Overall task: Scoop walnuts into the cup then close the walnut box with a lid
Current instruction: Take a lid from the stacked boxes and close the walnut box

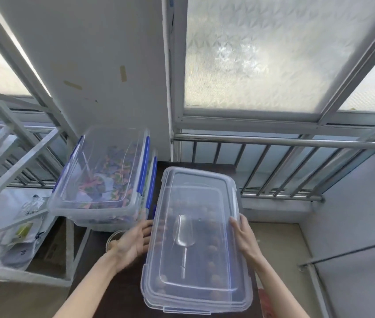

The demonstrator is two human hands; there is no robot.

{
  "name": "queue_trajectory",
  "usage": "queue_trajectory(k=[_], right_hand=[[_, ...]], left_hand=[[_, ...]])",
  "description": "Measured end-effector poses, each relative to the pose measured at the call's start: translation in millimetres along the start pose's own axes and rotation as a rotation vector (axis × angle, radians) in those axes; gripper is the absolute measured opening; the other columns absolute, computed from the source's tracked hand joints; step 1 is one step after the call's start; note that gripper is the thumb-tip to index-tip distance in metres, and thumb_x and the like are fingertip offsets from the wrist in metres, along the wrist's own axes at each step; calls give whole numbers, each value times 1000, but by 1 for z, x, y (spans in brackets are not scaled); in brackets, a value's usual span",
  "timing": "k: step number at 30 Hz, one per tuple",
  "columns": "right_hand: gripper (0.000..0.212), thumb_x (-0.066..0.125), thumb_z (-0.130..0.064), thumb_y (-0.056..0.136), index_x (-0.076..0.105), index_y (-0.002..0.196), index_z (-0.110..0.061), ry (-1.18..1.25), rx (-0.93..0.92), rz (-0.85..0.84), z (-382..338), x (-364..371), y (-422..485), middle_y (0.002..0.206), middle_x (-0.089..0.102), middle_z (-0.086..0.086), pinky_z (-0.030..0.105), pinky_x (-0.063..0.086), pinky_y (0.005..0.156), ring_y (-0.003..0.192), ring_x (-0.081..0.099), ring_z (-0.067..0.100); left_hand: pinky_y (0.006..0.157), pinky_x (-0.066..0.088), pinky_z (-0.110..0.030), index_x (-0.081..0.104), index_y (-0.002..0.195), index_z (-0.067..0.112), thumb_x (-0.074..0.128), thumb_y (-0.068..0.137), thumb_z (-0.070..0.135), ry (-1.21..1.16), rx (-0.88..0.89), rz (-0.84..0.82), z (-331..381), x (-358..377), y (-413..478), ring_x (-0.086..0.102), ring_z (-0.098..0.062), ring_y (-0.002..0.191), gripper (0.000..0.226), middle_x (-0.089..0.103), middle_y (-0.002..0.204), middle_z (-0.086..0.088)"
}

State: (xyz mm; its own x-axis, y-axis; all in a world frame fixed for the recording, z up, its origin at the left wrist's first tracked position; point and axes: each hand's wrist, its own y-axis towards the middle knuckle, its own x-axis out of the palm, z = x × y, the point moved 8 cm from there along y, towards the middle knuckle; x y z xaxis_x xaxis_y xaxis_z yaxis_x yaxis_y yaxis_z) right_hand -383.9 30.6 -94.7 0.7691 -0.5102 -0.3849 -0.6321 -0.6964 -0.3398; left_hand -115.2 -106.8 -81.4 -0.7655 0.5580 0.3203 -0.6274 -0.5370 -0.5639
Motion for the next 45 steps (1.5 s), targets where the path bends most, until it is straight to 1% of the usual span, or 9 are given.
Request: queue_trajectory(k=[5,9,13,18,23,27,35,39,45], right_hand=[[44,45,-33,96,41,133,-9,-60,35,-28,23,28,-6,118,58,5,30,37,86,115,56,27],[42,47,-35,95,46,127,-8,-114,10,-2,28,42,1,122,58,13,32,39,86,114,54,30],[45,44,-41,95,47,126,-8,-301,31,42,32,40,15,114,51,18,38,38,91,114,48,33],[50,45,-47,93,47,126,-10,-333,64,44,42,40,19,110,41,11,38,38,95,113,45,33],[56,39,-48,94,39,137,-11,-383,53,19,45,43,22,125,51,18,40,40,94,119,48,35],[57,34,-50,95,37,137,-12,-434,59,19,47,44,22,128,51,17,41,43,90,117,51,36],[65,30,-51,96,19,148,-15,-478,83,-19,51,51,11,141,39,15,42,41,93,121,49,37],[63,30,-49,96,20,148,-15,-512,89,-44,55,51,9,139,39,15,42,42,91,119,50,37],[63,31,-46,97,18,148,-12,-436,122,-52,57,54,10,137,33,16,42,44,90,116,52,38]], left_hand=[[52,50,-20,50,103,6,40,100,18,454,5,336,-50,-23,13,55,-16,63,16,63,99,-17],[81,44,-41,55,95,6,36,100,25,661,69,525,-64,-40,23,58,-32,86,28,60,93,-18],[99,32,-41,57,106,-3,36,99,15,775,42,625,-64,-41,39,46,-39,113,28,53,114,-27],[98,34,-41,50,120,-5,30,100,17,782,-16,665,-59,-34,41,46,-40,117,36,52,124,-25],[100,30,-44,54,108,-4,31,100,17,816,38,678,-60,-31,40,44,-42,115,32,50,115,-28],[103,30,-46,55,114,3,29,100,24,852,-25,721,-63,-35,40,40,-36,122,36,47,123,-21],[111,27,-48,45,129,1,27,101,21,741,14,628,-84,-43,45,38,-40,125,39,44,130,-28],[115,24,-43,39,138,5,27,102,22,678,66,545,-92,-40,35,33,-32,134,42,39,141,-20],[114,20,-38,34,141,9,28,102,22,594,88,535,-91,-35,33,32,-30,132,42,34,135,-14]])
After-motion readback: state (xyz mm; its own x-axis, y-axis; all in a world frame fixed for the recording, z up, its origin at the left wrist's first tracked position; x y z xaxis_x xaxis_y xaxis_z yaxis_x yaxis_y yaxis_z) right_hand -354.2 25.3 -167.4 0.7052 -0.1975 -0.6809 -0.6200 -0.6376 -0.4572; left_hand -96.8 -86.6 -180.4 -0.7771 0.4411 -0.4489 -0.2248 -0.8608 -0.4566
